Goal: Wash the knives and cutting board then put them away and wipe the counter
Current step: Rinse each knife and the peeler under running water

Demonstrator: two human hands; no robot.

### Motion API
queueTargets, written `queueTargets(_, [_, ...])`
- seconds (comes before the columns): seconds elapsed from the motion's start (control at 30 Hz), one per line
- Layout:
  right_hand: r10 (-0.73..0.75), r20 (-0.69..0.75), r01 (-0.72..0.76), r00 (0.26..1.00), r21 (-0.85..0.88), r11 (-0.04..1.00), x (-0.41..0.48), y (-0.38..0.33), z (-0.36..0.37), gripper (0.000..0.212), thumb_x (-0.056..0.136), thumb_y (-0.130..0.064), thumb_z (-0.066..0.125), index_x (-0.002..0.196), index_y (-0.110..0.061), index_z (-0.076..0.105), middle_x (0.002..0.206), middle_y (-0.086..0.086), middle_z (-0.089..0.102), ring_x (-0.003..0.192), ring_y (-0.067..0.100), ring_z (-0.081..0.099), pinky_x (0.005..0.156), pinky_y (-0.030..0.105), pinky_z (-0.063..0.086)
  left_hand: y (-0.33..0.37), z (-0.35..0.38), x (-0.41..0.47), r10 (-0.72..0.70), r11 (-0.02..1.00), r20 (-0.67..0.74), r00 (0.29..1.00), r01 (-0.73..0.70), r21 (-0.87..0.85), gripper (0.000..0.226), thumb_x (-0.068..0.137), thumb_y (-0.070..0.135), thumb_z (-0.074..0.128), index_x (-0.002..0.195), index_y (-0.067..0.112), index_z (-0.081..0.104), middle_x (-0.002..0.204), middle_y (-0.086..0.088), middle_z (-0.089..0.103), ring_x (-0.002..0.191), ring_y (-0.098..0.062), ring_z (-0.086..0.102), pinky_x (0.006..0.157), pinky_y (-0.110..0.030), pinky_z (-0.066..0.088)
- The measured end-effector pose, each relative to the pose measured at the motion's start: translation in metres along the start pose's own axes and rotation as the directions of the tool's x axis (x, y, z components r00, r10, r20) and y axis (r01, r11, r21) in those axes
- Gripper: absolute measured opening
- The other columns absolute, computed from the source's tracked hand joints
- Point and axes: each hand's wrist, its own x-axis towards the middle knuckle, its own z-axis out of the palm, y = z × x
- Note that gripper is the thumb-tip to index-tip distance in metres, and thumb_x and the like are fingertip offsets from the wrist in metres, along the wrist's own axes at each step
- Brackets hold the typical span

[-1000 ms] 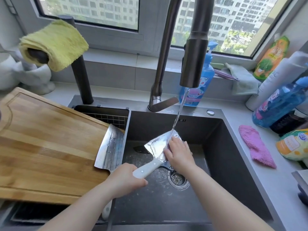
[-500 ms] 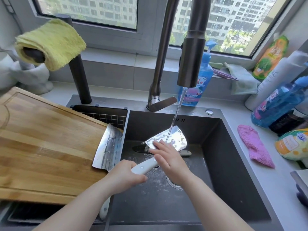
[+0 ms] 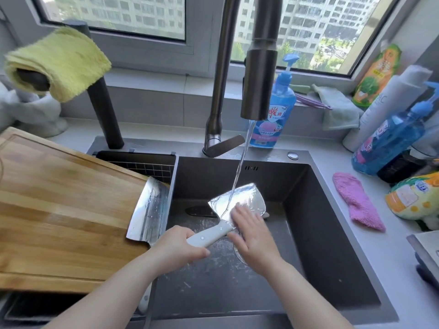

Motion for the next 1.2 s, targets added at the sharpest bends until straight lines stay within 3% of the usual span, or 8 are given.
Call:
queueTargets(0.13, [-0.098,-0.102,0.104,0.990,0.048,0.993,-0.003,-0.003,0.015,0.066,0.095,-0.054,0.018,0.123,-0.009,0.057,0.132,0.008,0.056,0.129,0.017,0.040,0.110,0.025,0.010,0.002,-0.002,-0.002,0.027,0.999,0.015,1.000,-0.027,0.030,0.020,0.078,0.029,0.069,0.071,0.023,0.051,0.060,0.005,0.049,0.048,-0.005,0.045,0.042,-0.012,0.031])
queueTargets(0.23, [0.302,-0.233,-0.236,0.925,0.272,0.933,0.002,0.015,0.010,0.062,0.082,-0.049,0.029,0.114,-0.006,0.059,0.129,0.013,0.054,0.125,0.031,0.043,0.104,0.038,0.029,0.002,-0.004,-0.004,0.044,0.996,0.006,0.999,-0.044,0.073,0.023,0.078,0.031,0.068,0.068,0.025,0.049,0.061,0.007,0.049,0.051,-0.005,0.045,0.044,-0.012,0.031])
queueTargets(0.37, [0.886,0.176,-0.489,0.428,0.870,0.063,0.002,0.001,-0.011,0.039,0.095,-0.033,0.042,0.124,-0.008,0.048,0.116,0.007,0.055,0.114,0.027,0.049,0.101,0.040,0.034,0.003,-0.003,-0.001,0.075,0.994,-0.019,0.997,-0.073,0.086,0.021,0.077,0.034,0.068,0.068,0.026,0.051,0.063,0.007,0.049,0.056,-0.006,0.046,0.049,-0.016,0.032])
queueTargets(0.47, [0.565,0.547,-0.448,0.617,0.835,-0.319,0.005,-0.016,-0.011,0.038,0.095,-0.044,0.036,0.105,-0.013,0.055,0.090,0.000,0.059,0.076,0.018,0.054,0.072,0.032,0.042,0.006,-0.001,0.005,0.102,0.990,-0.038,0.994,-0.097,0.106,0.019,0.076,0.035,0.068,0.069,0.026,0.053,0.062,0.006,0.050,0.055,-0.007,0.046,0.048,-0.017,0.032])
queueTargets(0.73, [0.252,0.567,-0.532,0.784,0.823,-0.200,0.012,-0.019,-0.025,0.020,0.083,-0.024,0.050,0.092,-0.013,0.063,0.077,-0.001,0.072,0.040,0.006,0.049,0.036,0.015,0.034,0.014,-0.002,0.022,0.150,0.988,0.045,0.988,-0.149,-0.034,0.025,0.073,0.035,0.072,0.058,0.023,0.056,0.038,0.011,0.051,0.036,0.000,0.043,0.042,-0.014,0.031])
queueTargets(0.87, [0.407,0.497,-0.435,0.767,0.868,-0.240,0.024,-0.014,-0.028,0.023,0.096,-0.019,0.043,0.087,-0.006,0.060,0.073,0.008,0.065,0.034,0.007,0.046,0.034,0.015,0.039,0.035,0.004,0.026,0.233,0.917,-0.184,0.955,-0.153,0.368,0.024,0.081,0.051,0.056,0.094,0.031,0.061,0.086,0.012,0.062,0.086,-0.009,0.058,0.072,-0.025,0.041])
queueTargets(0.97, [0.508,0.433,-0.325,0.745,0.900,-0.290,0.033,-0.011,-0.029,0.024,0.094,-0.019,0.046,0.081,-0.006,0.061,0.058,0.008,0.060,0.033,0.008,0.049,0.036,0.016,0.042,0.049,0.018,0.036,0.456,0.673,-0.206,0.866,-0.184,0.717,0.051,0.091,0.044,0.042,0.137,0.022,0.035,0.141,0.003,0.039,0.140,-0.018,0.020,0.114,-0.036,0.009])
queueTargets(1.2, [0.581,0.353,-0.299,0.734,0.935,-0.191,0.041,-0.013,-0.033,0.026,0.093,-0.017,0.049,0.074,-0.006,0.063,0.049,0.004,0.061,0.037,0.008,0.055,0.039,0.015,0.046,0.053,0.035,0.061,0.522,0.623,-0.129,0.843,-0.273,0.733,0.067,0.092,0.021,0.037,0.147,0.013,0.000,0.155,-0.002,0.011,0.143,-0.015,0.006,0.115,-0.034,0.000])
